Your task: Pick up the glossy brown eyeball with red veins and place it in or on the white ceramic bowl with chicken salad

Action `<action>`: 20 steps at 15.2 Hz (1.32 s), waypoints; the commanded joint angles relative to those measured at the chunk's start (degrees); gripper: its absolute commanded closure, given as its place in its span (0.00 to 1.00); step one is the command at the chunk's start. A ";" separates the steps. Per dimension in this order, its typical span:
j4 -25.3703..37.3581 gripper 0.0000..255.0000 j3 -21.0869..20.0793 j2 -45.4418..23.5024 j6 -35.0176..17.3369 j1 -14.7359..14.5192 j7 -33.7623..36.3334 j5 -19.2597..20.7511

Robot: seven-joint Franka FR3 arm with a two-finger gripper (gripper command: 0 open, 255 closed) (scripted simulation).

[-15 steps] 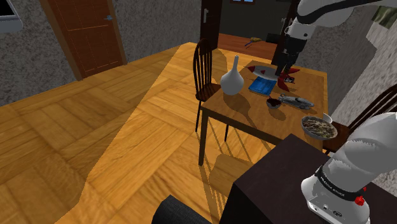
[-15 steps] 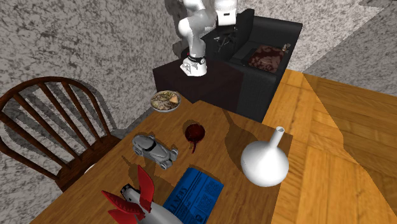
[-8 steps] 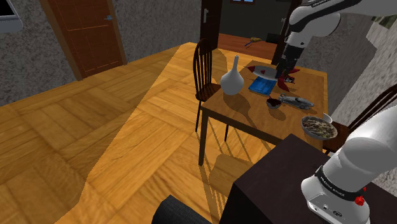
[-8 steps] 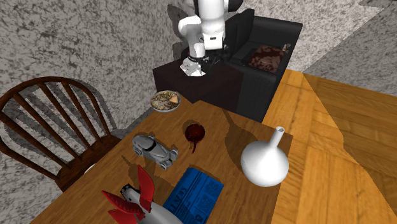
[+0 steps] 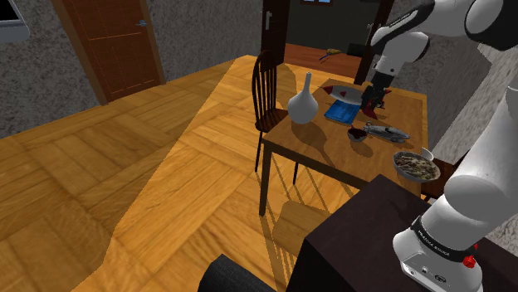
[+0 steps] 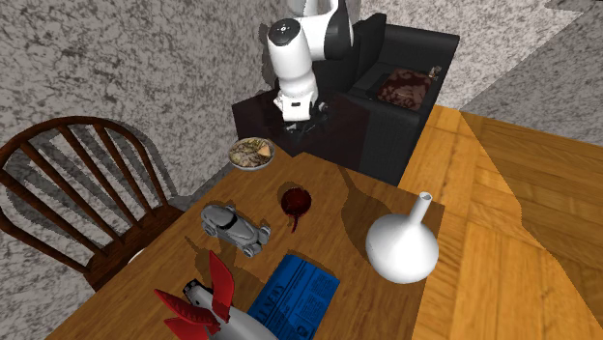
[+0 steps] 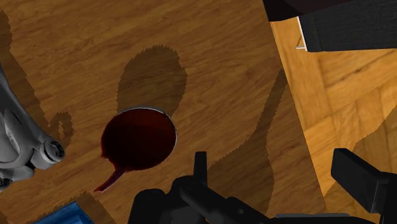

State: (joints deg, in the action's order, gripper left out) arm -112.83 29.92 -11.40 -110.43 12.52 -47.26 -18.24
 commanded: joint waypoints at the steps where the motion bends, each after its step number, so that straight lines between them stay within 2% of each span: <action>1: 4.04 0.00 0.10 -5.03 1.40 1.95 -2.33 -3.05; 10: 24.50 0.00 -2.68 -27.46 8.40 13.96 -8.15 -12.93; 17: 46.81 0.00 -6.04 -45.80 15.98 24.22 -6.87 -16.89; 20: 44.50 0.00 -6.25 -45.75 13.88 23.46 -7.38 -17.22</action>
State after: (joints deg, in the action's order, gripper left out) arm -67.96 23.79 -56.81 -95.94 36.01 -54.42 -35.28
